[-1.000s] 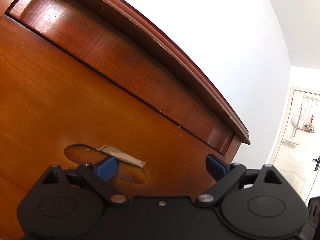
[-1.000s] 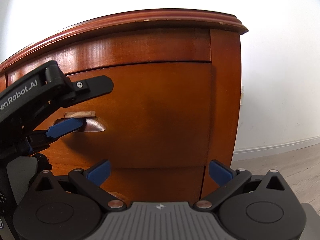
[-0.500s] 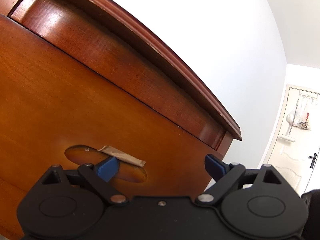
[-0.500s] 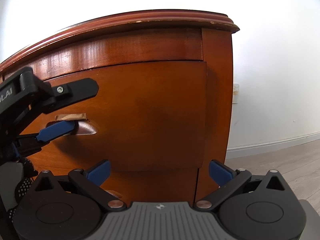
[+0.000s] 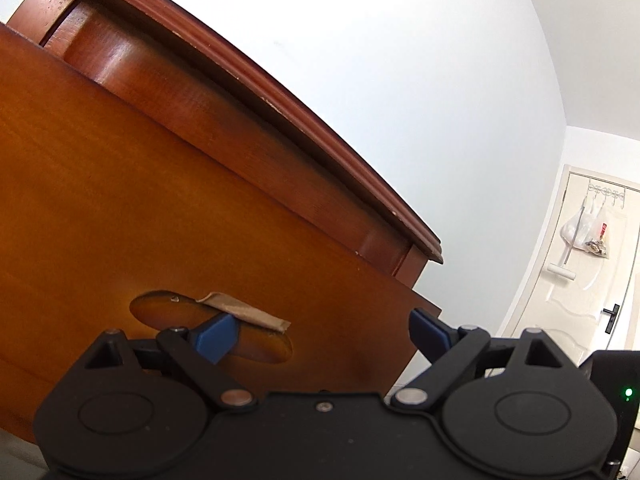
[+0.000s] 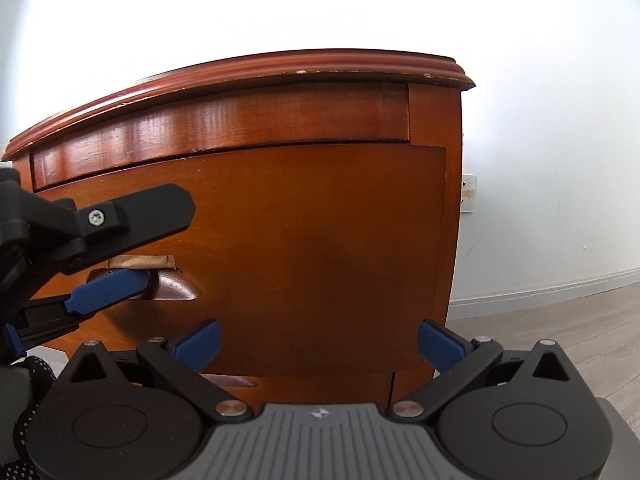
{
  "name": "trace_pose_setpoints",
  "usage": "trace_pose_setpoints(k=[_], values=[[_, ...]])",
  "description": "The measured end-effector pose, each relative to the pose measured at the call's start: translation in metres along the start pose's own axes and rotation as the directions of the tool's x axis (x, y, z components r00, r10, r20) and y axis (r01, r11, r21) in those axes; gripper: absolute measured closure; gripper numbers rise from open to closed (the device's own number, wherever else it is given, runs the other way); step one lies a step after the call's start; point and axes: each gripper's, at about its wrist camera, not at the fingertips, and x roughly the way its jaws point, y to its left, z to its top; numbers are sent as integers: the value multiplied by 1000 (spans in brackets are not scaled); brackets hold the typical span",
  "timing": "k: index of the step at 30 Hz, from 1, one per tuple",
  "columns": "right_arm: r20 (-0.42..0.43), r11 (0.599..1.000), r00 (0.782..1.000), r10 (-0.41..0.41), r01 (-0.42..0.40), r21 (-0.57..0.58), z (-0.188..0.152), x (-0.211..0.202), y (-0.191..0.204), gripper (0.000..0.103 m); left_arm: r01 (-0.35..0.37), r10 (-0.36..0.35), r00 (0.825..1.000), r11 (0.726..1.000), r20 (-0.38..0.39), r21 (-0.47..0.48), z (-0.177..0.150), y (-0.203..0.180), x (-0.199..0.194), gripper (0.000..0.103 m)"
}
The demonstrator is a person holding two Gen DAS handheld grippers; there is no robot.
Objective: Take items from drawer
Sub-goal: 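Hook the left tool fingers in the handle and pull the drawer outward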
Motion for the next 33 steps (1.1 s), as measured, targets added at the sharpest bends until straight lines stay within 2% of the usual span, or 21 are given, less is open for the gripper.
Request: trace_pose_setpoints(k=[2, 5, 7, 15, 24, 33], values=[[0, 1000, 1000, 1, -1, 1, -1, -4, 2, 0, 1, -1, 1000, 1000, -4, 6, 4, 24, -37, 10], [3, 1000, 1000, -1, 1, 13, 0, -18, -2, 0, 5, -4, 1000, 1000, -9, 9, 8, 20, -65, 10], [6, 1000, 1000, -6, 5, 22, 1, -46, -12, 0, 8, -8, 1000, 1000, -13, 7, 9, 15, -70, 10], [13, 1000, 1000, -10, 9, 25, -5, -60, -8, 0, 10, -10, 1000, 1000, -25, 17, 3, -5, -68, 10], [24, 998, 1000, -19, 18, 52, -12, -82, -4, 0, 15, -14, 999, 999, -34, 31, -5, -7, -118, 10], [28, 998, 999, -19, 17, 54, -18, -99, -8, 0, 24, -21, 999, 998, -48, 66, -13, -19, -138, 10]])
